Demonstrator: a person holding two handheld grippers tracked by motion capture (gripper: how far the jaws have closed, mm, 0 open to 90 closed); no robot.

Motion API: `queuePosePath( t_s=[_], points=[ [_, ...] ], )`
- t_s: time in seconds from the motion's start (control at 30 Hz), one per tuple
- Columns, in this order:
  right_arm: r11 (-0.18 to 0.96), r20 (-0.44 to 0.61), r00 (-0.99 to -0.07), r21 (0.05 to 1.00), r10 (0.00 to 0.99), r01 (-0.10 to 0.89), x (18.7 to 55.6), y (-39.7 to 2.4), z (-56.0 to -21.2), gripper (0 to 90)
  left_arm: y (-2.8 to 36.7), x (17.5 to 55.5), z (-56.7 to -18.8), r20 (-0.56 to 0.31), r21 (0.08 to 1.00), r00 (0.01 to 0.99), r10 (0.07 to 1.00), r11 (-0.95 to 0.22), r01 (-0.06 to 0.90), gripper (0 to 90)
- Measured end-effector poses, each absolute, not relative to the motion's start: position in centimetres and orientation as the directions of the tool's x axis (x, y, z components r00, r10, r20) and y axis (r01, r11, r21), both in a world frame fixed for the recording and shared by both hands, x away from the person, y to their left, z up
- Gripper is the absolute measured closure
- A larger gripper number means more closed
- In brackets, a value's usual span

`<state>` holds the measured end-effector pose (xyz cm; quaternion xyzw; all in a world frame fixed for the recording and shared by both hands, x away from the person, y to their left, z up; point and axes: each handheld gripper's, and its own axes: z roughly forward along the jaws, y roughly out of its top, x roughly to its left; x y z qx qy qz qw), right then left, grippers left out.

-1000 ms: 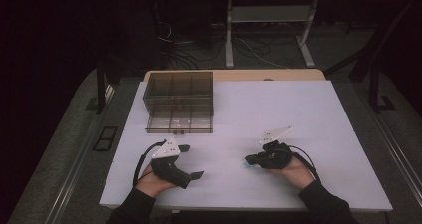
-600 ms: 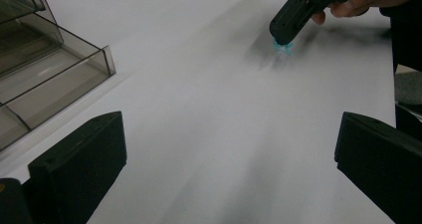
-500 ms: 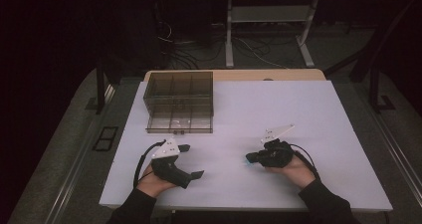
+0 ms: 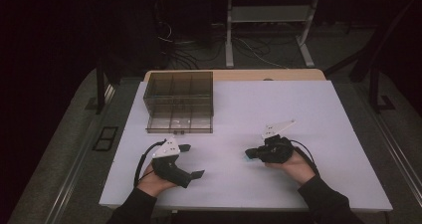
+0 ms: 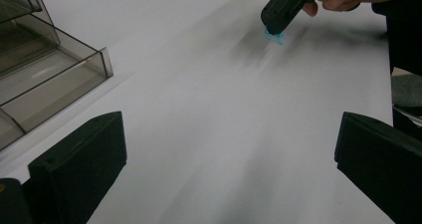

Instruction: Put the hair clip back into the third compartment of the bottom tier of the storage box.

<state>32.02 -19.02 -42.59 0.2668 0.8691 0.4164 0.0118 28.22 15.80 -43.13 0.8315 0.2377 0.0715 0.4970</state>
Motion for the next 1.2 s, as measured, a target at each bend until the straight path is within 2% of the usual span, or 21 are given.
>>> queuePosePath(
  t_s=[1.2],
  points=[
    [0.492, 0.193, -0.861, 0.753, 0.470, 0.437, 34.1, -17.5, -41.1, 87.3, 15.7, 28.3, -43.1, -0.112, 0.865, 0.877, 0.468, -0.388, 0.317, 0.0]
  ],
)
